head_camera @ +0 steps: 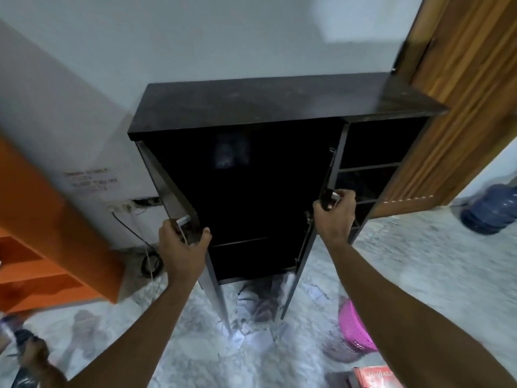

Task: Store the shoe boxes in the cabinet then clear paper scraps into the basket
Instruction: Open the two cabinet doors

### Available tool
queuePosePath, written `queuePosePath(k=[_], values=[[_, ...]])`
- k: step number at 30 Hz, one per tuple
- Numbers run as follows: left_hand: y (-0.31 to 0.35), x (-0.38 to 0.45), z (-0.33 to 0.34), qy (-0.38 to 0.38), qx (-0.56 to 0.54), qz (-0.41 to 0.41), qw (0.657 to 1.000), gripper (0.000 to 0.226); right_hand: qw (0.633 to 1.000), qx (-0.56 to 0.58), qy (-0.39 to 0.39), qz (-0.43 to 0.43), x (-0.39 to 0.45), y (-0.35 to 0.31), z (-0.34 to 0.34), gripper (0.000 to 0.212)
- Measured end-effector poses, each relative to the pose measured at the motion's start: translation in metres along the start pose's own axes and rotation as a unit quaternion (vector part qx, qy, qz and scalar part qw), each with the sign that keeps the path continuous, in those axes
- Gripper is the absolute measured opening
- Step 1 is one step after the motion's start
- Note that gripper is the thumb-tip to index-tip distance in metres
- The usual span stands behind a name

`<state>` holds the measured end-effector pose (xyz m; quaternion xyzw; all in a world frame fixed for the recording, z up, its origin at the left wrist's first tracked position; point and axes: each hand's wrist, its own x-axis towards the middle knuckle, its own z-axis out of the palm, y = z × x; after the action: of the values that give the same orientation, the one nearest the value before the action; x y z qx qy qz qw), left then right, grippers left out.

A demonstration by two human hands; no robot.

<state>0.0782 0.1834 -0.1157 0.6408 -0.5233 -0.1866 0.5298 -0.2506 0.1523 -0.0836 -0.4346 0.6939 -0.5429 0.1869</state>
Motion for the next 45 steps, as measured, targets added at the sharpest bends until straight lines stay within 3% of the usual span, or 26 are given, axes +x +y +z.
queuePosePath(k=[12, 20, 27, 34, 45], values=[[0.007, -0.006, 0.02, 0.024, 0.015, -0.034, 0.999, 0.042, 0.987, -0.083, 0.119, 0.071, 0.016, 0.039, -0.066, 0.047], [0.015, -0.017, 0.012, 0.077, -0.003, -0.047, 0.996, 0.039, 0.979, -0.135, 0.085, 0.125, 0.02, 0.065, -0.087, 0.043], [0.015, -0.037, -0.01, 0.152, 0.028, -0.117, 0.981, 0.062, 0.977, -0.119, 0.054, 0.171, 0.006, 0.061, -0.079, 0.04], [0.005, -0.049, -0.031, 0.169, 0.033, -0.134, 0.976, 0.056, 0.976, -0.122, 0.029, 0.179, -0.003, 0.059, -0.067, 0.05], [-0.011, -0.04, -0.052, 0.21, 0.101, -0.162, 0.959, 0.044, 0.975, -0.14, 0.04, 0.168, 0.025, 0.079, -0.109, 0.042]])
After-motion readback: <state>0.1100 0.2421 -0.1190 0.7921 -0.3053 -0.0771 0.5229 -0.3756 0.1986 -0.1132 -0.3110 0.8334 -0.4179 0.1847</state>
